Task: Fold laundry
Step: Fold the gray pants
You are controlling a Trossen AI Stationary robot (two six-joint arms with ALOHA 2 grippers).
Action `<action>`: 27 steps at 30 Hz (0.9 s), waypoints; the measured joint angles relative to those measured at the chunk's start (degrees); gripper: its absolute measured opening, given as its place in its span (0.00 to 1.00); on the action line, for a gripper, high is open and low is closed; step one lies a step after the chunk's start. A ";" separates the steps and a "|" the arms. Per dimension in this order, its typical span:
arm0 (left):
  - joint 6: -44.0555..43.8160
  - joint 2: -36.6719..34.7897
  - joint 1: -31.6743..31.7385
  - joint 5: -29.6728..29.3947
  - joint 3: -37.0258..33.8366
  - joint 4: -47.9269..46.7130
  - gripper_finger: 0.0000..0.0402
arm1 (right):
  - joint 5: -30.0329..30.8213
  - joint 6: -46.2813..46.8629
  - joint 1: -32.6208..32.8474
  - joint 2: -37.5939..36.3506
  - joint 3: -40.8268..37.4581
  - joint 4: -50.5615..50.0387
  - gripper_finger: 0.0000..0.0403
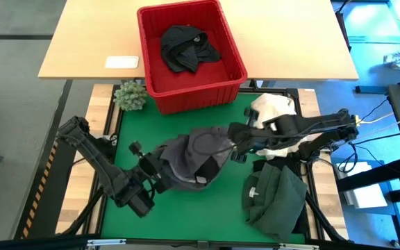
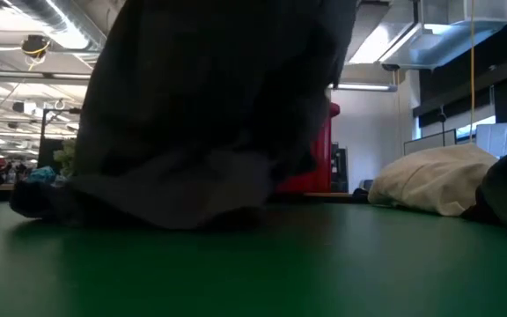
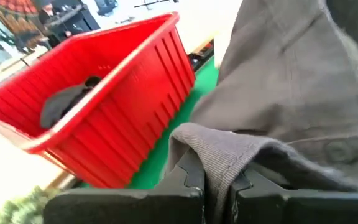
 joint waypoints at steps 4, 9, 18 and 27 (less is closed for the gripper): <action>2.34 -1.97 1.25 -2.57 -0.65 0.07 0.00 | 3.62 -0.03 -0.02 -0.61 2.75 -2.60 0.00; -7.58 -9.60 -0.40 -3.77 -13.00 0.03 0.00 | 4.11 0.08 -0.02 -1.41 2.20 -3.02 0.00; -23.43 -25.61 -3.40 -5.69 -32.41 0.53 0.00 | 4.43 -3.31 -3.12 -1.60 -5.93 3.37 0.00; -6.61 -37.45 2.86 -1.25 -32.89 0.71 0.00 | 4.50 -7.37 -14.64 -5.03 -10.16 11.58 0.00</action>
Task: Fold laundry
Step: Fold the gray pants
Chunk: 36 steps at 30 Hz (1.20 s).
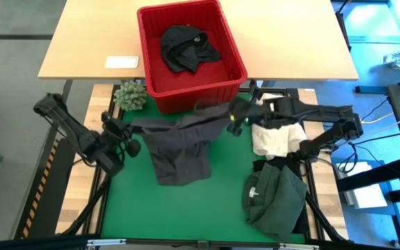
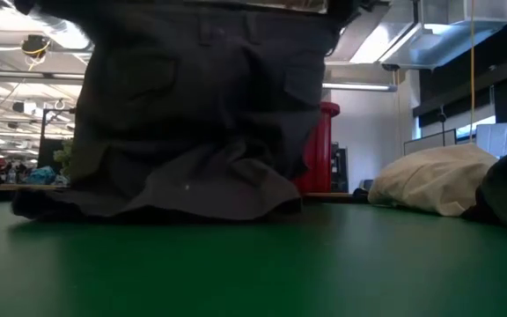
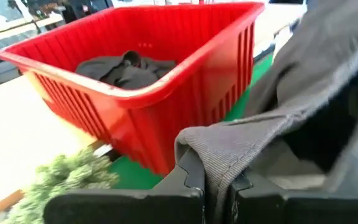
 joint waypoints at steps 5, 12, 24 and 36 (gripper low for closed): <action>13.60 -5.23 2.11 5.68 0.00 6.04 0.00 | -8.12 -3.21 -4.56 -2.55 -3.34 11.61 0.00; 34.71 -8.28 3.88 10.17 4.85 17.68 0.00 | -15.52 -5.39 -6.98 -3.02 -3.75 22.66 0.00; 57.67 -5.77 4.75 14.06 19.11 28.13 0.00 | -25.26 -6.26 -6.83 -3.04 1.19 19.49 0.03; 61.20 -1.27 4.81 14.10 22.56 29.05 0.00 | -31.29 -21.44 -4.27 -1.81 2.67 11.12 0.23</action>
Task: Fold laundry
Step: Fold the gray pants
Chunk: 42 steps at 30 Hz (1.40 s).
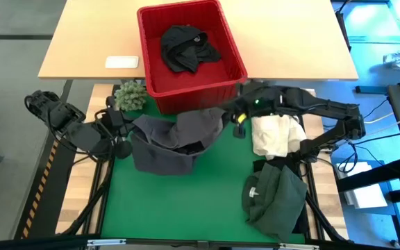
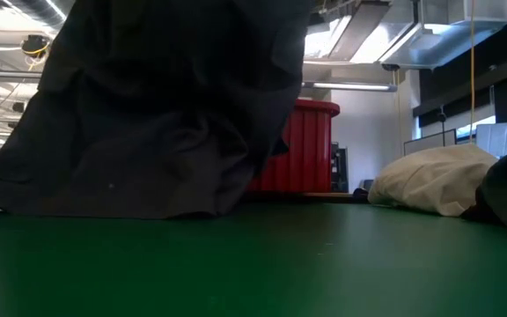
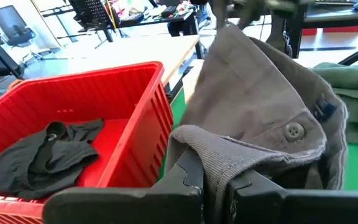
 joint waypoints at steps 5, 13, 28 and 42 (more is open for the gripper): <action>-0.05 0.06 1.67 -0.76 0.02 1.40 0.00 | 0.98 -7.35 4.35 2.51 0.00 -0.12 0.37; 0.30 0.06 4.97 -1.28 0.04 2.37 0.00 | 13.04 -13.30 10.62 8.55 0.00 -2.01 0.55; 0.36 0.06 8.26 -0.90 0.04 2.48 0.00 | 13.31 1.91 18.16 15.24 -0.02 3.36 0.61; 0.74 2.76 13.21 1.33 0.11 2.52 0.00 | 24.33 1.92 24.60 26.38 -0.09 33.15 0.61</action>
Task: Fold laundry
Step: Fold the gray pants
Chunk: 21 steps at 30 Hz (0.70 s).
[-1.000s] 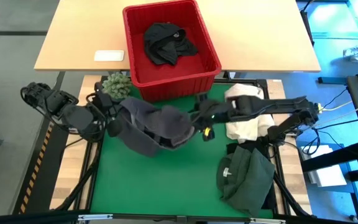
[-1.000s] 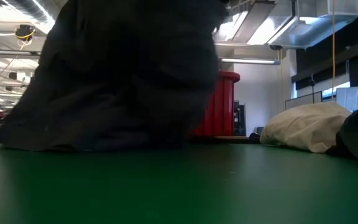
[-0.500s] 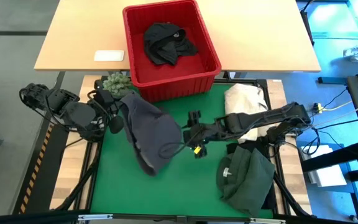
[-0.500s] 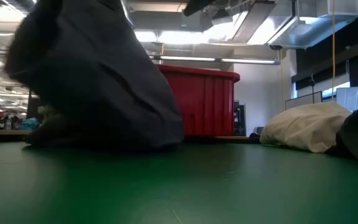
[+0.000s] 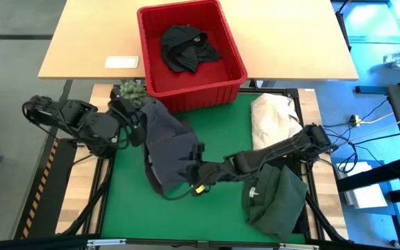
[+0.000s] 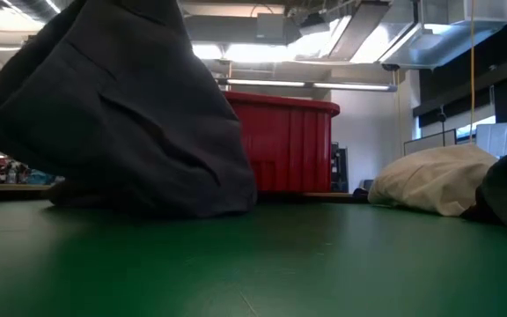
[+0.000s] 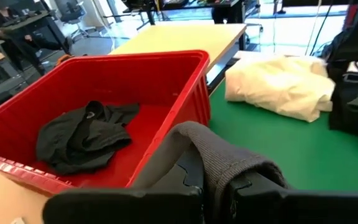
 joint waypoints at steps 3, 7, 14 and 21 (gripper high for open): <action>-0.49 1.00 1.65 -0.42 0.00 0.32 0.00 | 2.42 0.27 -0.01 1.01 0.01 5.22 0.61; 0.50 3.01 3.44 -0.49 0.00 4.33 0.00 | 2.60 1.28 -0.03 2.60 0.02 8.58 0.61; 5.02 7.35 5.90 1.58 0.00 10.95 0.00 | 2.01 1.48 -0.01 4.28 0.01 8.66 0.61; 5.55 9.84 8.32 3.44 0.00 12.41 0.00 | -9.76 -2.72 0.55 4.25 0.00 13.53 0.61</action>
